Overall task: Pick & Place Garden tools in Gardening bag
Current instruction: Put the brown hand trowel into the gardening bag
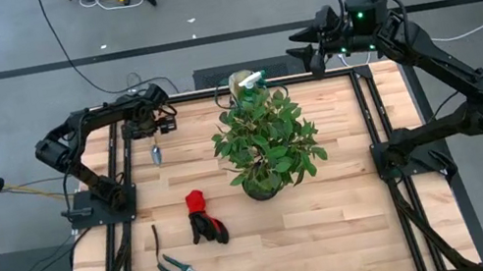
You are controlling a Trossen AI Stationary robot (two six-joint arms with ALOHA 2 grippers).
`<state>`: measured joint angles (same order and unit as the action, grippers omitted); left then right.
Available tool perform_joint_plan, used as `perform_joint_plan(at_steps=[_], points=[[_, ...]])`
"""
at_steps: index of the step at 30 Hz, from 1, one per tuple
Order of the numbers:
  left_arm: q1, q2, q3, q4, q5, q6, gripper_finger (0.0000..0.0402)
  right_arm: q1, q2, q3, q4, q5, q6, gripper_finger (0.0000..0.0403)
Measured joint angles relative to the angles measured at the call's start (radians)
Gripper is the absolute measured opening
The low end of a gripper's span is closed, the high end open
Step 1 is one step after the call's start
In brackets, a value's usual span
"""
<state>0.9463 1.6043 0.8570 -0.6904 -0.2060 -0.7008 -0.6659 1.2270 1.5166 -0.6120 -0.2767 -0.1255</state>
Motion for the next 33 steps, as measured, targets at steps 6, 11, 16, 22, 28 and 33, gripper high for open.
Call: perform_joint_plan(at_steps=[6, 11, 16, 22, 28, 33], points=[[0.0, -0.001, 0.0, -0.007, 0.011, -0.01, 0.0297, 0.0, 0.0, 0.0, 0.025, -0.005, -0.012, 0.0194], [0.0, -0.009, 0.0, -0.034, 0.03, -0.014, 0.0304, 0.0, 0.0, -0.001, 0.048, -0.005, -0.014, 0.0194], [-0.002, -0.026, 0.0, -0.088, 0.047, -0.014, 0.0301, 0.0, 0.0, -0.001, 0.078, -0.005, -0.014, 0.0194], [-0.014, -0.082, 0.0, -0.13, 0.043, -0.014, 0.03, 0.0, 0.0, -0.001, 0.08, -0.005, 0.011, 0.0194], [-0.014, -0.102, -0.003, -0.129, 0.017, -0.013, 0.03, 0.0, 0.0, -0.001, 0.08, -0.007, 0.015, 0.0194], [-0.011, -0.101, -0.077, -0.04, 0.043, -0.034, 0.03, 0.0, 0.0, -0.001, 0.08, -0.021, 0.021, 0.0194]])
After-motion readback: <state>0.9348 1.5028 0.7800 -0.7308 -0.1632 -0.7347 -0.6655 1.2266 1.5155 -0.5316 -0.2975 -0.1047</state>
